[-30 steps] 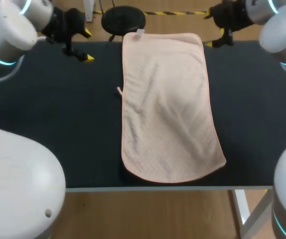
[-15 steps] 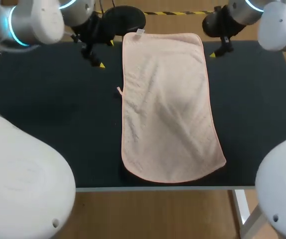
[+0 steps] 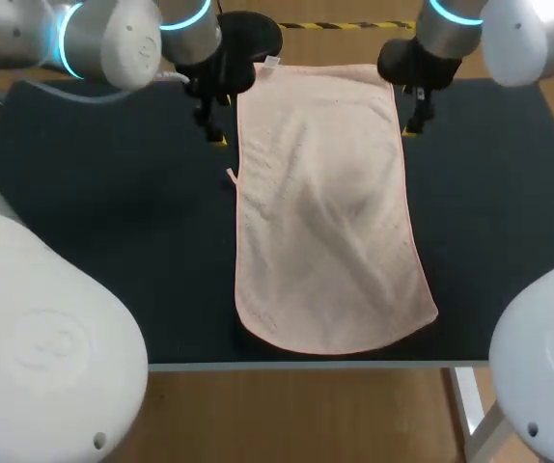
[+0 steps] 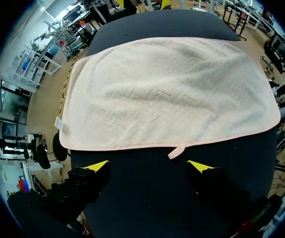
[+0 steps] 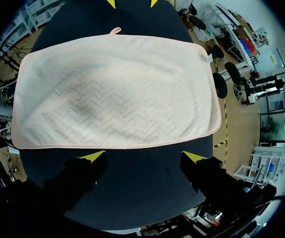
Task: Fold the towel
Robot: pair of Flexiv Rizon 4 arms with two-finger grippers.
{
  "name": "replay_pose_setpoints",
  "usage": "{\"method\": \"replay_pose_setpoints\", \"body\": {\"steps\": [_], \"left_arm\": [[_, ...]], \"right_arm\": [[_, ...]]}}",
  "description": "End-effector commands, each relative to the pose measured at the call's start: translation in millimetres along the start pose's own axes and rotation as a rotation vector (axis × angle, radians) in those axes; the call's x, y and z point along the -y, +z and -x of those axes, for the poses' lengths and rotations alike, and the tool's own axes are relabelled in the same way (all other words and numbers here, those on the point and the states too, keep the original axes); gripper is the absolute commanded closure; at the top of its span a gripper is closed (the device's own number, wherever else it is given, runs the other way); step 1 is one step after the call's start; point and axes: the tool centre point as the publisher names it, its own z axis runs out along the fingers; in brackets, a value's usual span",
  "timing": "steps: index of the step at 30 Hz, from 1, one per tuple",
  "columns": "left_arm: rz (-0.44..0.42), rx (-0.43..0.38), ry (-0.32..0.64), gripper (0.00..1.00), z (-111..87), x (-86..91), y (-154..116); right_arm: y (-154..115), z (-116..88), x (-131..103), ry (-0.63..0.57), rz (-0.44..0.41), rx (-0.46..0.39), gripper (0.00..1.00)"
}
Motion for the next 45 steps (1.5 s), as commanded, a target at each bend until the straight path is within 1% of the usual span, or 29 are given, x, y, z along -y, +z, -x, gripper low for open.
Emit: {"method": "replay_pose_setpoints", "body": {"steps": [1,2,3,14,15,16,17,18,20,22,23,26,29,30,32,33,35,39,42,45], "left_arm": [[-0.050,-0.008,0.020,0.00,2.0,-2.4,28],[-0.045,-0.014,0.030,0.00,1.8,-2.7,29],[-0.054,-0.014,0.049,0.00,3.0,-2.5,27],[-0.054,-0.014,0.049,0.00,3.0,-2.5,27],[-0.044,-0.003,0.041,0.00,4.8,-7.4,24],[-0.013,-0.012,0.035,0.00,6.9,-10.4,24],[-0.009,-0.017,0.029,0.00,8.1,-11.7,25],[-0.004,-0.032,0.026,0.00,9.0,-11.5,27],[0.001,-0.038,0.038,0.00,8.8,-5.3,30],[0.004,-0.063,0.040,0.00,9.4,4.4,32],[-0.007,-0.068,0.041,0.00,8.9,9.6,33],[-0.032,-0.080,0.046,0.00,7.0,23.1,34],[-0.030,-0.090,0.054,0.00,2.8,31.6,40],[-0.050,-0.093,0.052,0.00,0.8,31.8,43],[-0.025,-0.107,0.038,0.00,-2.3,31.6,50],[-0.055,-0.109,0.028,0.00,-4.1,30.1,53],[-0.040,-0.117,0.016,0.00,-6.5,28.1,59],[-0.044,-0.123,0.000,0.00,-9.0,23.6,68],[-0.046,-0.132,-0.014,0.00,-8.8,21.4,74],[-0.024,-0.137,-0.018,0.00,-6.8,22.5,80]], "right_arm": [[17,-4,1,-0.003,0.007,-0.011,0.00],[18,-5,1,-0.021,-0.026,-0.020,0.00],[14,-4,0,-0.062,0.007,0.001,0.00],[14,-4,0,-0.062,0.007,0.001,0.00],[14,-4,0,-0.062,0.007,0.001,0.00],[18,-1,0,-0.034,0.002,-0.026,0.00],[20,-3,-2,-0.031,0.017,-0.039,0.00],[25,-5,-3,0.002,0.000,-0.073,0.00],[32,-14,-7,0.039,0.006,-0.087,0.00],[38,-22,-9,0.077,0.051,-0.106,0.00],[41,-26,-10,0.097,0.052,-0.108,0.00],[48,-37,-14,0.100,0.033,-0.143,0.00],[54,-43,-16,0.085,0.020,-0.170,0.00],[55,-44,-17,0.076,0.019,-0.172,0.00],[56,-45,-18,0.049,-0.003,-0.180,0.00],[57,-46,-19,0.034,-0.013,-0.184,0.00],[59,-47,-18,0.014,-0.019,-0.191,0.00],[66,-44,-13,0.001,-0.024,-0.203,0.00],[73,-43,-10,-0.013,-0.012,-0.230,0.00],[81,-42,-7,-0.041,-0.017,-0.254,0.00]]}}
